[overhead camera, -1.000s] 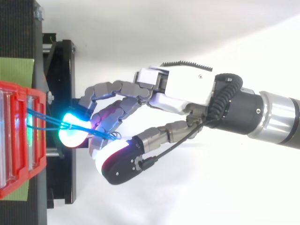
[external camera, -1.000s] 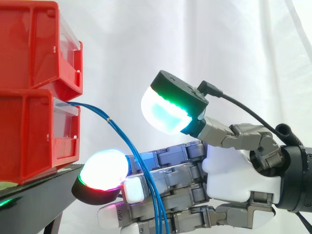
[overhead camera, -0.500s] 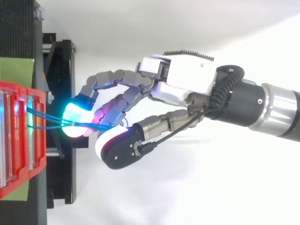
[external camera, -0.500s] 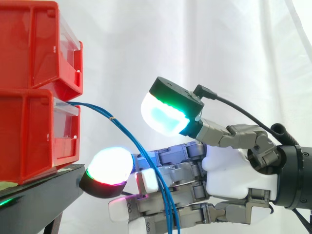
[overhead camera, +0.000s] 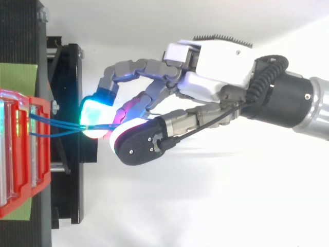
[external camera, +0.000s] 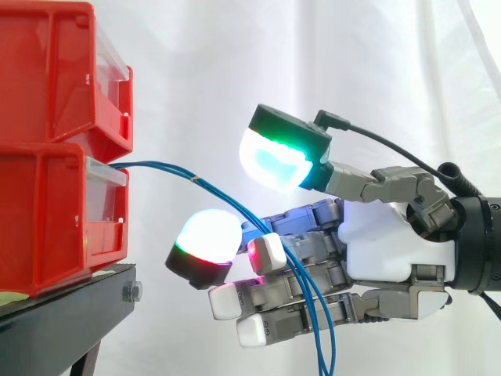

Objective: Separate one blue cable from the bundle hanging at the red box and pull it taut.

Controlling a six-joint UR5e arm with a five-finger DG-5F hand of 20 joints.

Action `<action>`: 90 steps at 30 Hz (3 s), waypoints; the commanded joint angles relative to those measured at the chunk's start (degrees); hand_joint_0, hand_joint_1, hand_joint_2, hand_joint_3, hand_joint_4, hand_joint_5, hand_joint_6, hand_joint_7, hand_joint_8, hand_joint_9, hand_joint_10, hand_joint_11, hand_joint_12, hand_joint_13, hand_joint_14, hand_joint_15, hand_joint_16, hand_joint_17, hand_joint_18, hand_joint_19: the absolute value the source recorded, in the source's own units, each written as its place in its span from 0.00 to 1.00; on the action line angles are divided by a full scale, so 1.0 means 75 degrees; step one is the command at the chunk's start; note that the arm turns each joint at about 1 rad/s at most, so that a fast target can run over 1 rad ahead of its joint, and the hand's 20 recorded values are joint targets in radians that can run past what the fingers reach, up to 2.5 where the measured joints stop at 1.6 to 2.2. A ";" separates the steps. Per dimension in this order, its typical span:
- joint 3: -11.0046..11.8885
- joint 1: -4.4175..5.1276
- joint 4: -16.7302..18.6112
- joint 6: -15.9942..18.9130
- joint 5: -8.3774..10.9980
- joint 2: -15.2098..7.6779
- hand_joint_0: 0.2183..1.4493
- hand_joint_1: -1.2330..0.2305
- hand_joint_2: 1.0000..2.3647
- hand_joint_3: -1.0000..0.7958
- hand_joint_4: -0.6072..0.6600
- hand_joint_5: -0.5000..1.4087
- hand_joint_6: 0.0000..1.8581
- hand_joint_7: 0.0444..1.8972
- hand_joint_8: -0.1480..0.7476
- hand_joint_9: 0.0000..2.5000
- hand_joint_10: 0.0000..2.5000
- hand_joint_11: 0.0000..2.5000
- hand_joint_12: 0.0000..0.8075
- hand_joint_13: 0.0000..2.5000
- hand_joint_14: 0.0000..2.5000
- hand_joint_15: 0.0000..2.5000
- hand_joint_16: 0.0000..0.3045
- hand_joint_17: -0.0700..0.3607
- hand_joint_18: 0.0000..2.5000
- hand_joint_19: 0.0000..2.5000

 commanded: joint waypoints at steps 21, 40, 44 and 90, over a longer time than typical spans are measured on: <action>0.0009 -0.0059 -0.0765 -0.0332 -0.0021 0.0536 0.35 0.36 0.01 0.33 0.61 0.16 0.48 0.39 0.57 0.43 0.00 0.38 0.46 0.35 0.01 0.19 0.14 0.38 0.28 0.20; -0.0003 0.0093 -0.0507 -0.0485 0.0260 0.0524 0.39 0.30 0.00 0.32 0.59 0.15 0.53 0.38 0.56 0.41 0.00 0.42 0.45 0.37 0.01 0.21 0.15 0.39 0.30 0.22; -0.0003 0.0093 -0.0507 -0.0461 0.0296 0.0501 0.31 0.36 0.00 0.28 0.60 0.16 0.51 0.39 0.58 0.44 0.00 0.43 0.46 0.38 0.01 0.21 0.15 0.40 0.31 0.23; 0.0044 0.0163 0.0102 0.0312 0.0342 -0.0003 0.39 0.30 0.00 0.29 0.56 0.15 0.50 0.38 0.54 0.47 0.08 0.49 0.45 0.46 0.01 0.30 0.15 0.40 0.37 0.25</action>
